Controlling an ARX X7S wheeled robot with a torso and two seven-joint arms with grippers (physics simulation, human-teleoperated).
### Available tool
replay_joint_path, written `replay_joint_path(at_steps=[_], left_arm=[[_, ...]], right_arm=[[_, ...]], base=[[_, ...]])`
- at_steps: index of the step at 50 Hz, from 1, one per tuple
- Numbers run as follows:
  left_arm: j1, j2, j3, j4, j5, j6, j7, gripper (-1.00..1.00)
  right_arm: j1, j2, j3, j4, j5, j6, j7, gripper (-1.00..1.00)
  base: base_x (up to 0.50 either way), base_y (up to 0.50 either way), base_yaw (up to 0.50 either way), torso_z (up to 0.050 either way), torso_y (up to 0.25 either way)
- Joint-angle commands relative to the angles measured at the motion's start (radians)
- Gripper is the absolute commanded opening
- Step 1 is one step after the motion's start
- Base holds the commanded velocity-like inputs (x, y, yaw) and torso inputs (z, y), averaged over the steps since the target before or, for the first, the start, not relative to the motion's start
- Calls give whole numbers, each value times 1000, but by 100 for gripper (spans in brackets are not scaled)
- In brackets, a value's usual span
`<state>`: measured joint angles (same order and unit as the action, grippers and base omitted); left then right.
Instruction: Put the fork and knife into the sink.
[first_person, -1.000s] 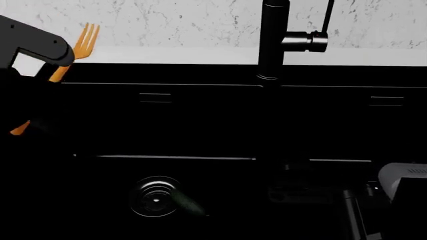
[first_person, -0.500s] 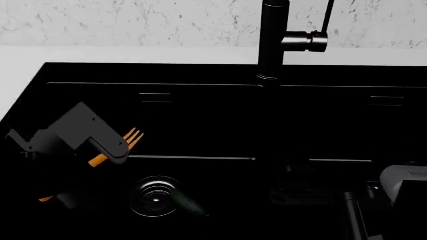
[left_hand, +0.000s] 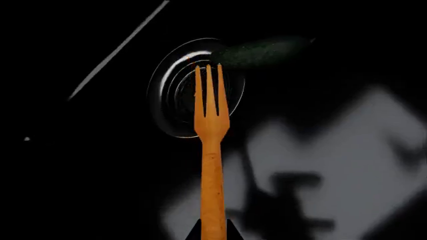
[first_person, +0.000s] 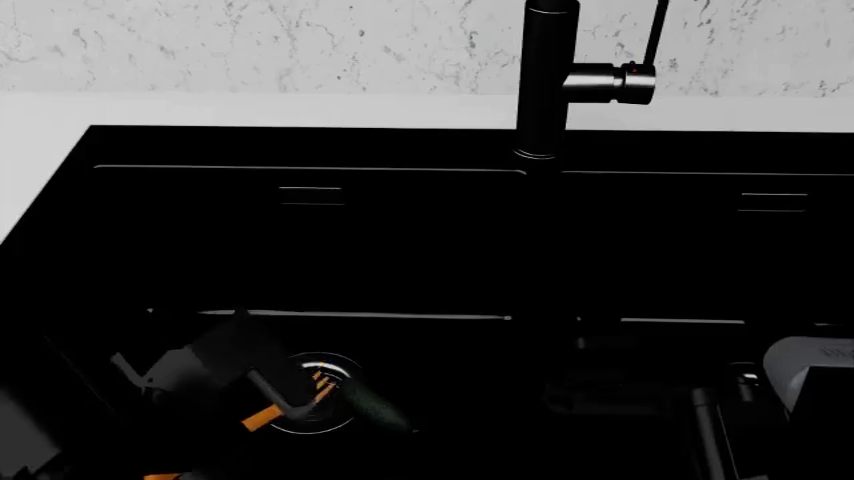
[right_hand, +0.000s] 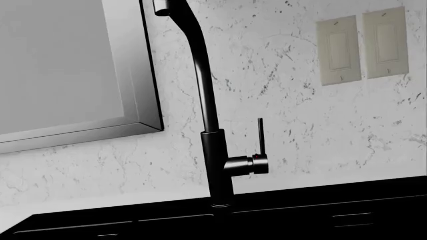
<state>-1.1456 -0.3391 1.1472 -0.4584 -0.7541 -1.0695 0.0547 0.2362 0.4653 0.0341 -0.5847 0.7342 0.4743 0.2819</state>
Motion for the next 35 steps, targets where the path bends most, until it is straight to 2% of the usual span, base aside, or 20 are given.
replay_joint_path(at_steps=[1, 15, 22, 23, 35], left_arm=[[66, 84, 60, -196, 47, 112, 88, -100], [134, 137, 68, -366, 62, 208, 147, -100], [131, 142, 50, -388, 52, 221, 150, -100], [133, 136, 53, -367, 49, 212, 153, 100], [125, 105, 53, -303, 36, 172, 143, 100]], right_arm=[[-7, 0, 0, 2, 1, -6, 0, 100], [-17, 1, 1, 10, -1, -21, -6, 100], [-21, 7, 6, 3, 3, -20, -2, 100], [-22, 7, 7, 3, 3, -21, -2, 100], [-20, 12, 12, -2, 10, -22, 2, 100]], base=[[0, 0, 0, 0, 0], [0, 0, 0, -1, 0], [-2, 0, 0, -3, 0], [0, 0, 0, 0, 0], [-2, 0, -1, -3, 0]])
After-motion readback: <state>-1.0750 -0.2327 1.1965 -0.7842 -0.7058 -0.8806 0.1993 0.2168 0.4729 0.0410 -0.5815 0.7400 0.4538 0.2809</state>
